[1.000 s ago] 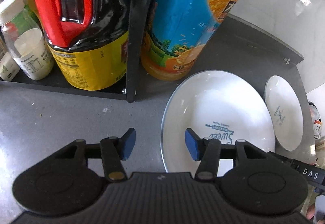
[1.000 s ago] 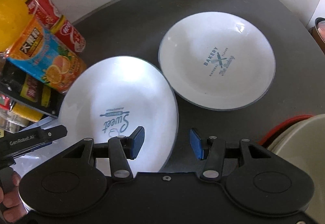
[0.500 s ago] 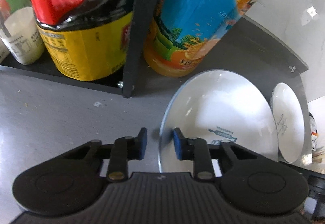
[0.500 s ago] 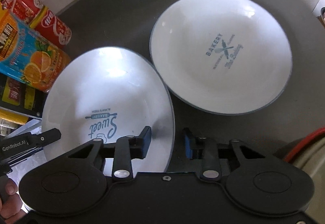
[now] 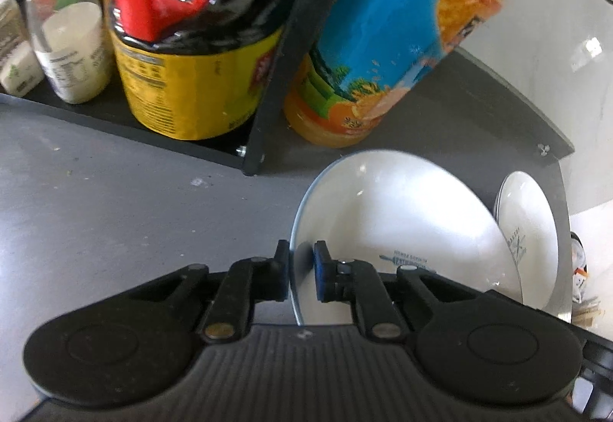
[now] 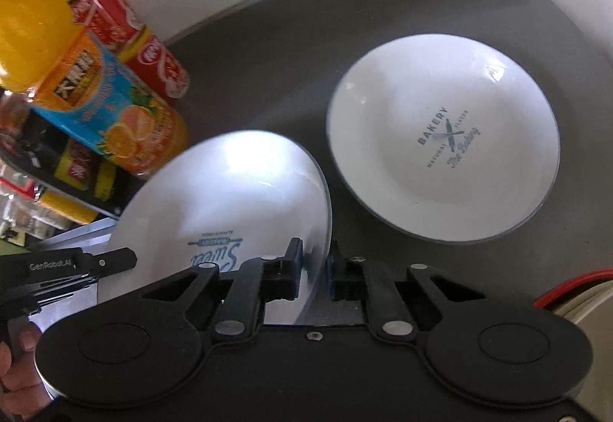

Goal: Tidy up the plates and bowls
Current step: 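Close both grippers on the rim of the 'Sweet' plate, then lift the 'Sweet' plate with both grippers and lower it onto the orange-rimmed plate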

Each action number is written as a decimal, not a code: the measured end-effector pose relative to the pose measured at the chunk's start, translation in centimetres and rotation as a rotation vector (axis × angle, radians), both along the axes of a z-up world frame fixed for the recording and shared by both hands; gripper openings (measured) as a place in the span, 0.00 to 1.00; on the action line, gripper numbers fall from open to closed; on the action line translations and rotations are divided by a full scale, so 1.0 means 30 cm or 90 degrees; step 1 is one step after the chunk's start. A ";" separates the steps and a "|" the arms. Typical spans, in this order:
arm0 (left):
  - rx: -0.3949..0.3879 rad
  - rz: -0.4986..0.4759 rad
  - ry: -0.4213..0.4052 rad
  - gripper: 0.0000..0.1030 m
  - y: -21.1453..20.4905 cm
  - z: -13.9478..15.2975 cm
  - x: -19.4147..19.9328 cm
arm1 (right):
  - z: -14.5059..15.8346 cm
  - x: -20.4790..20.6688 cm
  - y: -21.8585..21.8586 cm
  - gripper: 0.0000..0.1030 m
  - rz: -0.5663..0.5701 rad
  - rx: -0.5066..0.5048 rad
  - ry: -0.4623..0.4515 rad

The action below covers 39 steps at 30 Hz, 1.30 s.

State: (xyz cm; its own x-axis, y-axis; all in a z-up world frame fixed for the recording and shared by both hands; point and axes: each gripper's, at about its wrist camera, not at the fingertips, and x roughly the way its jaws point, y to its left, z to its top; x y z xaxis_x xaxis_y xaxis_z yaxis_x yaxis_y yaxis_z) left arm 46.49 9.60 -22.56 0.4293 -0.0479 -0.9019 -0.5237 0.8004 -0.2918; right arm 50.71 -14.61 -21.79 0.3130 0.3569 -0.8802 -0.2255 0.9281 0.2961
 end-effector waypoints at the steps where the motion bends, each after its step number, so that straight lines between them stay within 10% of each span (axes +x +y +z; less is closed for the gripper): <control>1: 0.002 0.004 -0.001 0.10 -0.002 0.005 -0.007 | 0.009 -0.005 0.000 0.11 0.007 0.002 -0.007; 24: 0.062 0.120 -0.028 0.10 -0.025 0.222 -0.253 | 0.136 -0.126 0.043 0.11 0.170 0.064 -0.095; 39: 0.072 0.236 0.001 0.11 -0.025 0.195 -0.530 | 0.117 -0.272 0.146 0.11 0.299 0.070 -0.096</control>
State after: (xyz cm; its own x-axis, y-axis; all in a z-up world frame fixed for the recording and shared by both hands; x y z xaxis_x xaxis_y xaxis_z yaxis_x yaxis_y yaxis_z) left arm 30.58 8.86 -16.72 0.3977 0.2108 -0.8929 -0.7838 0.5839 -0.2113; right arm 42.54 -10.22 -18.29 0.2169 0.5776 -0.7870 -0.6594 0.6811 0.3182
